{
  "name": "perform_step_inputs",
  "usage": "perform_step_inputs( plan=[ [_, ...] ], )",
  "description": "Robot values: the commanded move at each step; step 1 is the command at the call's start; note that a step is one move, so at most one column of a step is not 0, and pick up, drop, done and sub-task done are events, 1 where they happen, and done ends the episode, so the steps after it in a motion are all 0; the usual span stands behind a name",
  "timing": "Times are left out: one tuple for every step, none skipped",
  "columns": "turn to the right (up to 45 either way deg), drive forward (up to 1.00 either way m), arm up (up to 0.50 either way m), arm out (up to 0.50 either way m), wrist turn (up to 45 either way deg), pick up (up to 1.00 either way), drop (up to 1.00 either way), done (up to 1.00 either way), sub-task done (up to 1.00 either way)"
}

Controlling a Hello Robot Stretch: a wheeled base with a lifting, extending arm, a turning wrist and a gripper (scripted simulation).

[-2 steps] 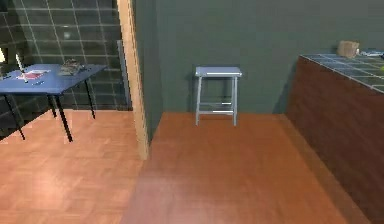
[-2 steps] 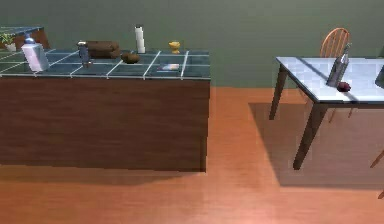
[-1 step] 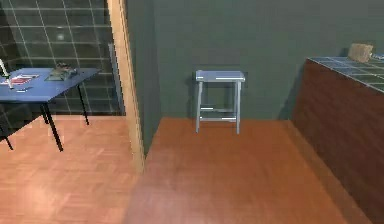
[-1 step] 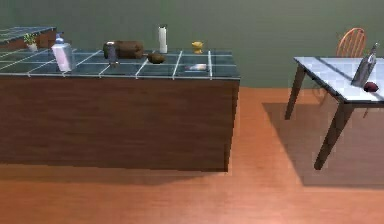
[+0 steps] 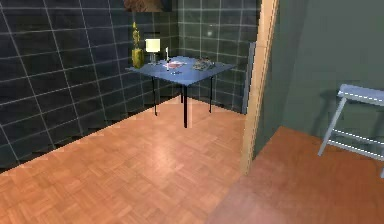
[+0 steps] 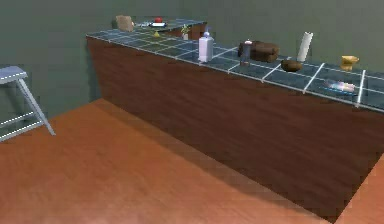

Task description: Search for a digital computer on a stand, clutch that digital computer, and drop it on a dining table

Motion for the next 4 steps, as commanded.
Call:
perform_step_inputs(
  plan=[
    [0.0, 0.45, 0.0, 0.0, 0.0, 0.0, 0.0, 0.0, 0.0],
    [-45.0, 0.0, 0.0, 0.0, 0.0, 0.0, 0.0, 0.0, 0.0],
    [-9.0, 0.0, 0.0, 0.0, 0.0, 0.0, 0.0, 0.0, 0.0],
    [0.0, 0.5, 0.0, 0.0, 0.0, 0.0, 0.0, 0.0, 0.0]
  ],
)
